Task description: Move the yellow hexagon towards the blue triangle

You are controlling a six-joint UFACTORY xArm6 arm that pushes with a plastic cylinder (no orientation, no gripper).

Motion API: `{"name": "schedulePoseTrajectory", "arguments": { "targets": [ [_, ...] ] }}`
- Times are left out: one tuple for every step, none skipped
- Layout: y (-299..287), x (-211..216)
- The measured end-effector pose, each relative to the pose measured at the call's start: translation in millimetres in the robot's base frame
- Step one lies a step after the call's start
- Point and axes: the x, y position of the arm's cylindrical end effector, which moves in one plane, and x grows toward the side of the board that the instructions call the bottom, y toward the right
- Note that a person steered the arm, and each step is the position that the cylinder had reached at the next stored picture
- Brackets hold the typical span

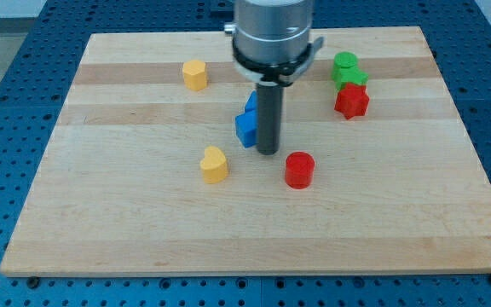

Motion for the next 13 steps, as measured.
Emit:
{"name": "schedulePoseTrajectory", "arguments": {
  "targets": [
    [-13.0,22.8],
    [-13.6,50.0],
    [-10.6,61.9],
    [5.1,61.9],
    [27.8,61.8],
    [43.6,59.4],
    [53.3,50.5],
    [64.4,44.0],
    [80.6,43.1],
    [88.5,34.5],
    [92.1,23.5],
    [92.1,15.6],
    [92.3,6.1]
  ]
}}
